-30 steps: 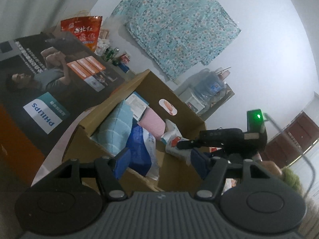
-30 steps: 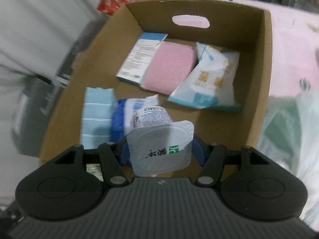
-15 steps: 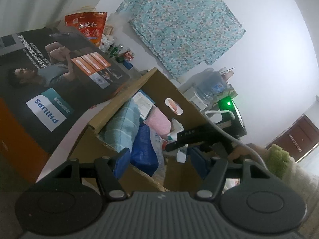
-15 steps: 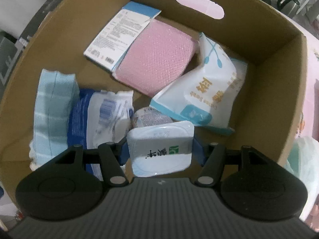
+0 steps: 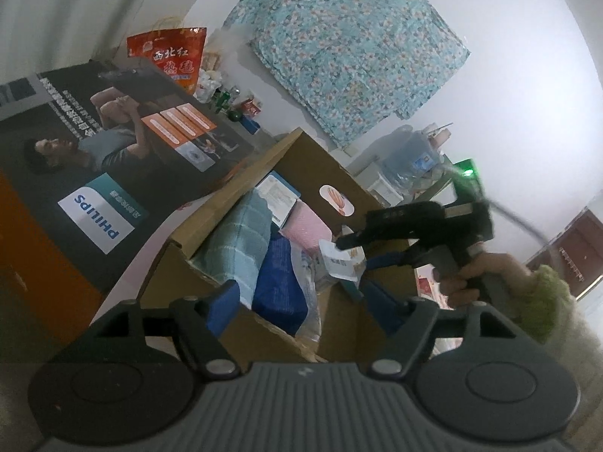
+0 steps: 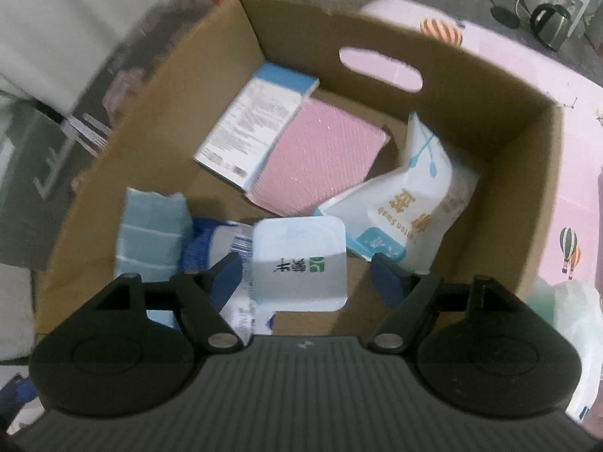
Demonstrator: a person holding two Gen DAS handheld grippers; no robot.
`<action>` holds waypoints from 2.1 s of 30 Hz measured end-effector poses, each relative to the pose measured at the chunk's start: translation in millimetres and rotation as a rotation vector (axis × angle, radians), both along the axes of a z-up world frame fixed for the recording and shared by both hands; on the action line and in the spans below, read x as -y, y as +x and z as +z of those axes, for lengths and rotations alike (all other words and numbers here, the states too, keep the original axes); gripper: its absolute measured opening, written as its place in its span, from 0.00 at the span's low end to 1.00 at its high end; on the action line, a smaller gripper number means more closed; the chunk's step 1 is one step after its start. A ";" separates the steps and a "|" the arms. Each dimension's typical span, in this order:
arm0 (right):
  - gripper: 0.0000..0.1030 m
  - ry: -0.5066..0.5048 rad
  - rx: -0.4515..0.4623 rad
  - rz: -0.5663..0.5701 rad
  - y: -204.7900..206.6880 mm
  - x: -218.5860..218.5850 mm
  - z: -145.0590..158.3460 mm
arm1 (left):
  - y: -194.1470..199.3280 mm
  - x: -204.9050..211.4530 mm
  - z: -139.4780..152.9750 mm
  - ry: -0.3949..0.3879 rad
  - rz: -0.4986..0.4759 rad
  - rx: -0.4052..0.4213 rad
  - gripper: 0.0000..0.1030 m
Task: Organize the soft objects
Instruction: 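Open right tool to drop the yogurt cup into the box, then move both tools back to the bed toward the pink plush toy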
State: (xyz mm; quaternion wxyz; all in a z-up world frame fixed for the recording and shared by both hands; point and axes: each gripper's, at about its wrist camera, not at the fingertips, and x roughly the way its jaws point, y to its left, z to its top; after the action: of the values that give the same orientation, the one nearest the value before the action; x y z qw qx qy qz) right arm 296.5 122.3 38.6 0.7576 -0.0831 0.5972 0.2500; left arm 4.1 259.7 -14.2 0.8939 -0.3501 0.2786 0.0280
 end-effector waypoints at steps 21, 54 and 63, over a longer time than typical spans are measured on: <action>0.88 0.623 0.246 -0.322 -193.3 266.6 24.6 | 26.2 122.2 30.8 0.312 -0.240 -0.025 0.99; 0.89 0.670 0.480 -0.820 -248.2 495.1 -57.5 | 214.8 396.9 33.8 0.530 -0.722 -0.136 0.99; 0.89 0.516 0.641 -0.849 -206.4 515.1 -50.4 | 269.9 466.2 10.5 0.344 -0.846 -0.224 0.99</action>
State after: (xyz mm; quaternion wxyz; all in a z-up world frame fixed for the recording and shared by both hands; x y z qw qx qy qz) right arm 90.1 -392.8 -11.8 0.9297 0.2786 0.2395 0.0245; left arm 274.0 -206.5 -3.7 0.8362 -0.0474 0.4829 -0.2556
